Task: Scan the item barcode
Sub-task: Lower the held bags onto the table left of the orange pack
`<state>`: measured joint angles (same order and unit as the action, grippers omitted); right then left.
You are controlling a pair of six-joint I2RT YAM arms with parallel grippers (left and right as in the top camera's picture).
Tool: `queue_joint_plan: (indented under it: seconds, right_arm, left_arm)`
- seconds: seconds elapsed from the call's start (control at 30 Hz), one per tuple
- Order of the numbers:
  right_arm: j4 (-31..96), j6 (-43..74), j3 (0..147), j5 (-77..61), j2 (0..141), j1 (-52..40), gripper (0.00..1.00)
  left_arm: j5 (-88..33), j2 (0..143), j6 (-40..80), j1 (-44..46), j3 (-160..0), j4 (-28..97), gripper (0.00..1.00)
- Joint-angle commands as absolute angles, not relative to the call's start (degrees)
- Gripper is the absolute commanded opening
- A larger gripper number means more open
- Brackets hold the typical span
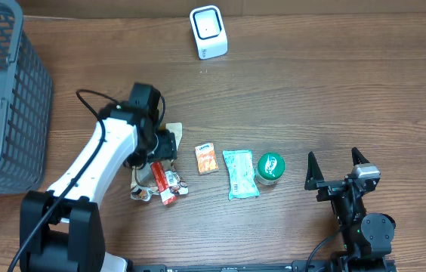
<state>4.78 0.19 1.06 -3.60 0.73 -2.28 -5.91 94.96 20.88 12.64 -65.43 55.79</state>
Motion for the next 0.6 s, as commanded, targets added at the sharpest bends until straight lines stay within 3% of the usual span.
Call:
queue_joint_plan:
  seconds: [0.0,0.4,0.57]
  right_arm:
    - [4.60,-0.01,0.45,-3.11,0.16,-2.17,1.00]
    - [4.60,-0.01,0.45,-3.11,0.16,-2.17,1.00]
    - [4.62,-0.01,0.45,-3.11,0.16,-2.17,1.00]
  left_arm:
    - [-5.34,95.11,19.68,12.19,-70.08,61.06,0.56]
    - [-1.83,95.15,31.38,12.16,-68.34,63.61,0.38]
    - [-1.48,95.15,35.00,12.16,-67.09,63.40,0.38]
